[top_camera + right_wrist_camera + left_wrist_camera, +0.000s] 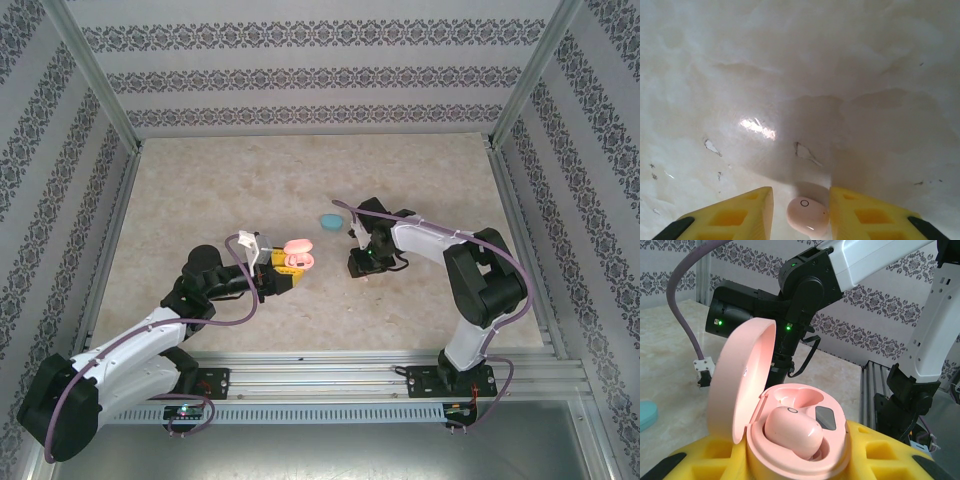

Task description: Insert the wireless bluetooth earbuds into the charging case

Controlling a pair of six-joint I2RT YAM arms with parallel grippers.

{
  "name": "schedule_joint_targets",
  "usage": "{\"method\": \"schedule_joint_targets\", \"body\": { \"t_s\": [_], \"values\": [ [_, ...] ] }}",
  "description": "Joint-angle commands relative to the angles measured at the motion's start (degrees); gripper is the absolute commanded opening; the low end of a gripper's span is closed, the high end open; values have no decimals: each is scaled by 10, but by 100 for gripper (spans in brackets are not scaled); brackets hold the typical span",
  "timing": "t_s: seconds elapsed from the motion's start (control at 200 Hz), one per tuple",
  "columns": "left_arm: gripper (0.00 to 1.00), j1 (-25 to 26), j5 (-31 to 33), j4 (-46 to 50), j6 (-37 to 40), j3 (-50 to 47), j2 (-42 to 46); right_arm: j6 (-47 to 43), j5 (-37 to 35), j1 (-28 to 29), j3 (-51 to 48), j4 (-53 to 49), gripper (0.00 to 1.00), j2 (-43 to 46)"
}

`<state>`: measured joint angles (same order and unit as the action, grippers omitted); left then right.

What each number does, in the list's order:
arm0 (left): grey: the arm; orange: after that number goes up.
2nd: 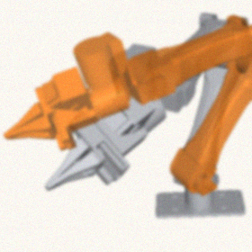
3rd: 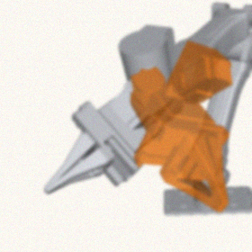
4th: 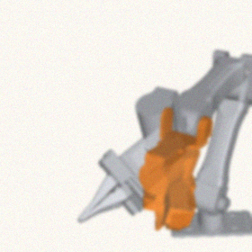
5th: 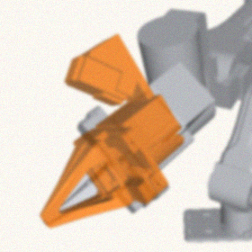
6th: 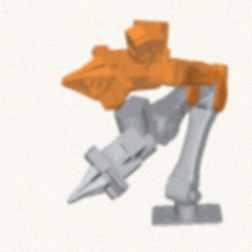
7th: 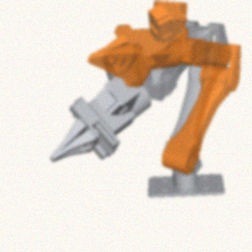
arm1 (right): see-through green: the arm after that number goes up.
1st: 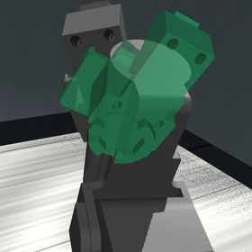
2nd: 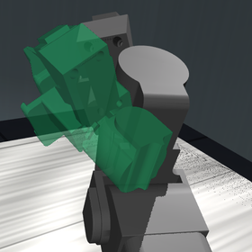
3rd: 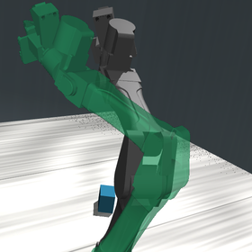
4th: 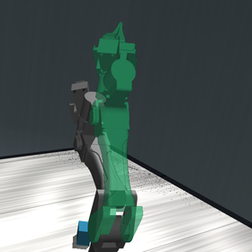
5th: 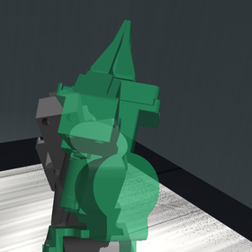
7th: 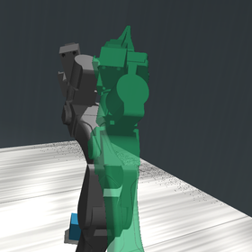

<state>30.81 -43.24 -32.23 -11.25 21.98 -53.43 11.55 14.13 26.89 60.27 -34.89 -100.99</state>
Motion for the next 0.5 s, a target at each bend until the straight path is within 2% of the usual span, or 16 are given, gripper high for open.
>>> {"method": "schedule_joint_targets", "body": {
  "t_s": [0.0, 0.17, 0.495],
  "values": [
    [20, 7, -8, -23, -5, -4, 9, -10, 1, 5, 12, -19, 34, -3],
    [20, 7, -7, -13, -2, -2, 13, 5, 21, 4, 11, -28, 38, -1],
    [20, 7, -6, -8, 0, 3, 10, 19, 41, 3, 6, -40, 37, 10]
  ]
}}
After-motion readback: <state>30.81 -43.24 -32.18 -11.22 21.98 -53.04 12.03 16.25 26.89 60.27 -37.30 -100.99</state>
